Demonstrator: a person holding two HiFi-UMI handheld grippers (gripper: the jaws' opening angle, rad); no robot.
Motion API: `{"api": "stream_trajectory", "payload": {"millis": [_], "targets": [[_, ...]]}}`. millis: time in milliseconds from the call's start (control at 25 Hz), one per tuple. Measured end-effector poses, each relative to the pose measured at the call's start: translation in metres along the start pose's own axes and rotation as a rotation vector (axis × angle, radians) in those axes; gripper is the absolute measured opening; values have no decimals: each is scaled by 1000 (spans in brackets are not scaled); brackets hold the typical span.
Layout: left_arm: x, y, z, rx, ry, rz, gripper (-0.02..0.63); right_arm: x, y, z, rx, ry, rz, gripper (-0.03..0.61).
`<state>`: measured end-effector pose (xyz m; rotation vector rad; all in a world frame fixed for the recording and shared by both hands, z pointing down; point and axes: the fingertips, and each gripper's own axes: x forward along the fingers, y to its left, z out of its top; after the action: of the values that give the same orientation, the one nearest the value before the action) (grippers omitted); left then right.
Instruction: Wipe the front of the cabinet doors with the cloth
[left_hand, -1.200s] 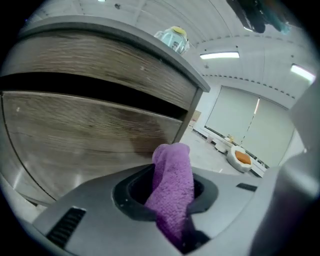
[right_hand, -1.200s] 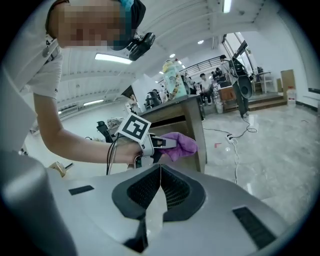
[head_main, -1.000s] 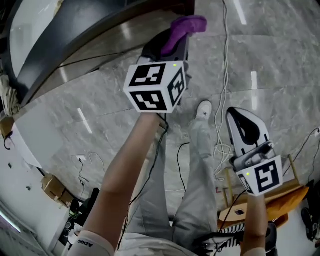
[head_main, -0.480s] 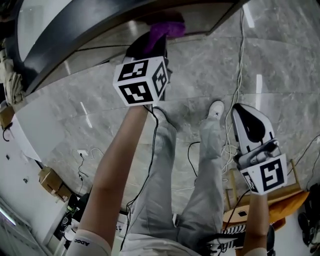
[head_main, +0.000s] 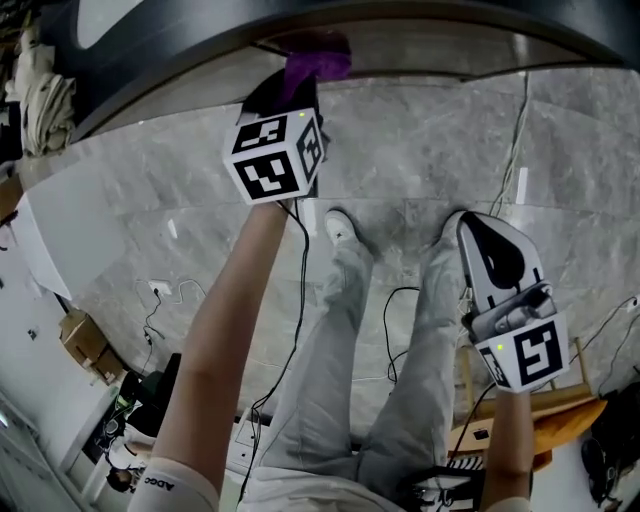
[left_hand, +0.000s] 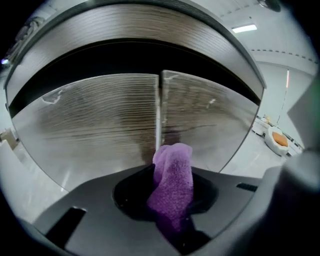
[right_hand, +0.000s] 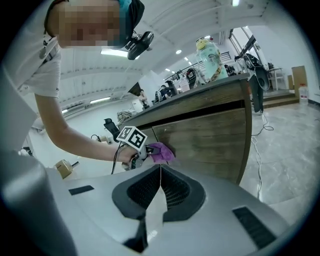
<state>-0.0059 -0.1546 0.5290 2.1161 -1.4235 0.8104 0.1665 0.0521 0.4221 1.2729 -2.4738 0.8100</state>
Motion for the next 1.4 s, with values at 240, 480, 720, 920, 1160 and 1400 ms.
{"api": "stream_trajectory", "payload": {"millis": [240,480,720,920,1160,1400], "targets": [[-12,27,-9,-12,3,31,94,14,18,-5,6,6,27,26],[-6,-35,-31,26,48,-31,94,-4,-1,-3,9,2,47,26],[28,-159,-46,66,95,-155,94,-54,-58,-20,15,31,28,27],[63,-251,-52,91,129,-240,94,-98,-118,-41,83,21,-60,26],[109,-309,-51,178,178,-293,94,-132,-173,-56,157,-25,-156,26],[128,-298,-29,172,168,-240,94,-138,-175,-69,200,-41,-190,26]]}}
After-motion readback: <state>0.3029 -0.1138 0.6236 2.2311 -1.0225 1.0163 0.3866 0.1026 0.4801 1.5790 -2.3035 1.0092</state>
